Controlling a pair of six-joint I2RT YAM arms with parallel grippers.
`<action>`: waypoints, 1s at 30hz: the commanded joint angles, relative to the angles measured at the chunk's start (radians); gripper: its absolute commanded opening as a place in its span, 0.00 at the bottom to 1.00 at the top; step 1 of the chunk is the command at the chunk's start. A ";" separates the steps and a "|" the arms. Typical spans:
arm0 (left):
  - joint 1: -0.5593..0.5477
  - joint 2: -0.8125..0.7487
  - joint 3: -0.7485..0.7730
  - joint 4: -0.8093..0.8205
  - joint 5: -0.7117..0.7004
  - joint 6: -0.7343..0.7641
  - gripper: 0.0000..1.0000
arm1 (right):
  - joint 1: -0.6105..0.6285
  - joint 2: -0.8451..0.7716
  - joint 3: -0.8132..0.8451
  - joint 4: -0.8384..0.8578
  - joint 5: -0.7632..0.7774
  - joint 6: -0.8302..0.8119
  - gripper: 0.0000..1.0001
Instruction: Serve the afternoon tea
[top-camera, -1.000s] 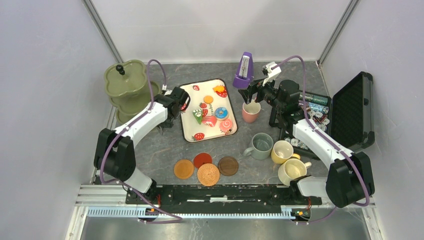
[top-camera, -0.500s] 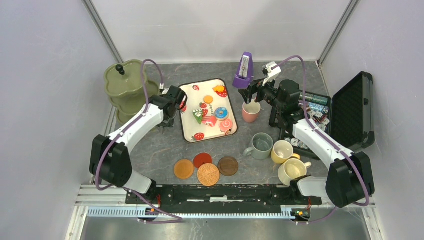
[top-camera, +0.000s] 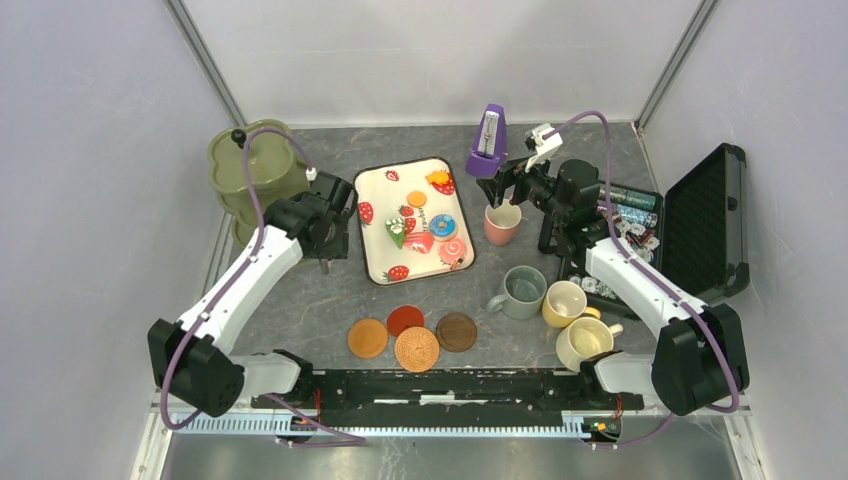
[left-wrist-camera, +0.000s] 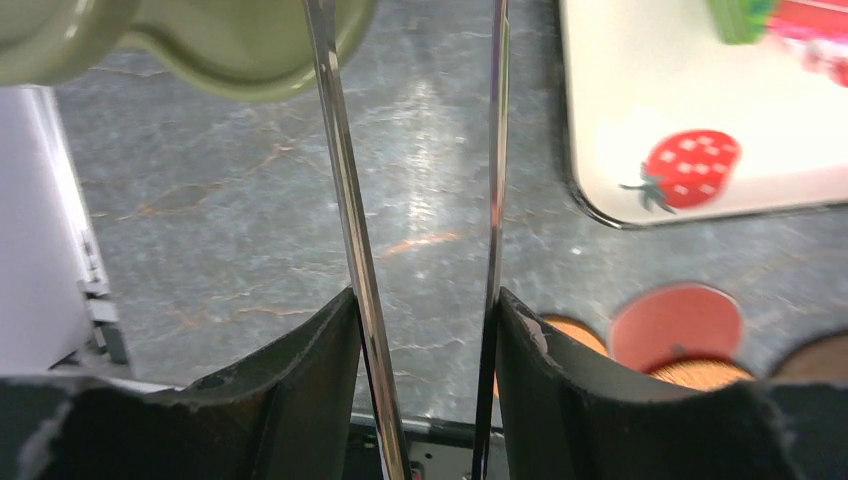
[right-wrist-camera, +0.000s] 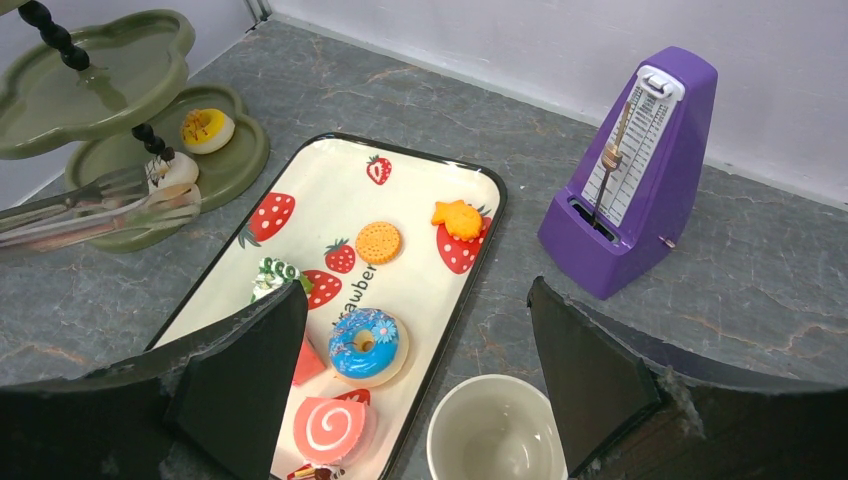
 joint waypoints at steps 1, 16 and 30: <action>-0.013 -0.083 0.096 -0.027 0.213 -0.059 0.56 | -0.005 -0.021 -0.003 0.043 -0.012 0.001 0.89; -0.313 0.111 0.332 0.053 0.315 -0.080 0.56 | -0.005 -0.027 -0.003 0.029 0.019 -0.013 0.90; -0.357 0.307 0.384 0.081 0.310 -0.028 0.57 | -0.007 -0.028 -0.002 0.024 0.022 -0.022 0.90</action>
